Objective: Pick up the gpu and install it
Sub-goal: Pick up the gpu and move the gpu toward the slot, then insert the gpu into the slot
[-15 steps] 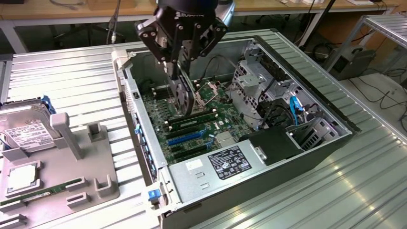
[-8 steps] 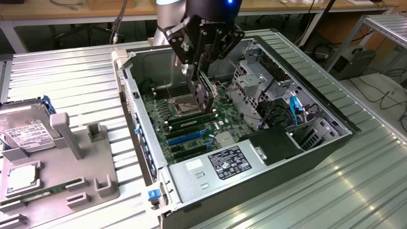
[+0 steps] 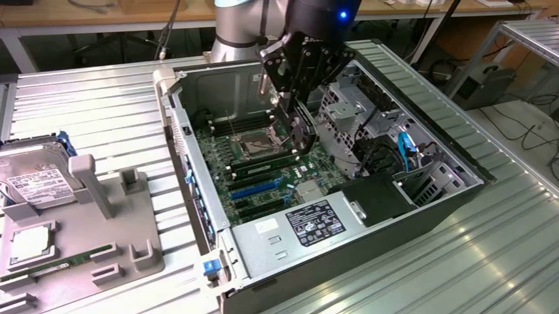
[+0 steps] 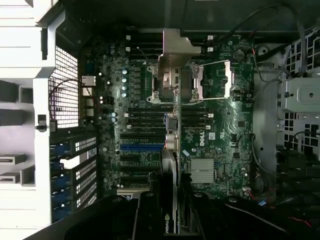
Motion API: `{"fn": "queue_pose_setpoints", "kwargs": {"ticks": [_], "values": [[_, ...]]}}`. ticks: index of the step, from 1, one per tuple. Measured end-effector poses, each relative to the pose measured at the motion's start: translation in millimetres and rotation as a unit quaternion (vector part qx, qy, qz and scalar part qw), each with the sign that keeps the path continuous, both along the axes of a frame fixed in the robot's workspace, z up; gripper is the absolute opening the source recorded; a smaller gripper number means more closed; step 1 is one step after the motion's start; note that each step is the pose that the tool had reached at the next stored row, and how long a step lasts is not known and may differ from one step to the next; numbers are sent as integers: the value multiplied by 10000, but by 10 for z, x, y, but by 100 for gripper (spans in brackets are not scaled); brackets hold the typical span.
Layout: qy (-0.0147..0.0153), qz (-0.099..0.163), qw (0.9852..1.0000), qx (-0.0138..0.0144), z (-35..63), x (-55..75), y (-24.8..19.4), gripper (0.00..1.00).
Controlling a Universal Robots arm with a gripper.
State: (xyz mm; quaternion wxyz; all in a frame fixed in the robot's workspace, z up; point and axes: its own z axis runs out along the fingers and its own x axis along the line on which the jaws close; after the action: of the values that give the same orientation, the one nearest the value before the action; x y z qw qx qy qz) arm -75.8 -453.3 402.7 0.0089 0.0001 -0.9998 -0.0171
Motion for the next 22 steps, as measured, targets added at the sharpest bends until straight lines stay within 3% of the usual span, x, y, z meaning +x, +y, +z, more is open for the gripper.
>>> {"fn": "queue_pose_setpoints", "kwargs": {"ticks": [18,20,22], "values": [[1,0,10000,-1,-2,14,0,26],[-38,98,9999,-1,-4,15,1,26],[-57,296,9995,0,-5,15,0,26]]}}
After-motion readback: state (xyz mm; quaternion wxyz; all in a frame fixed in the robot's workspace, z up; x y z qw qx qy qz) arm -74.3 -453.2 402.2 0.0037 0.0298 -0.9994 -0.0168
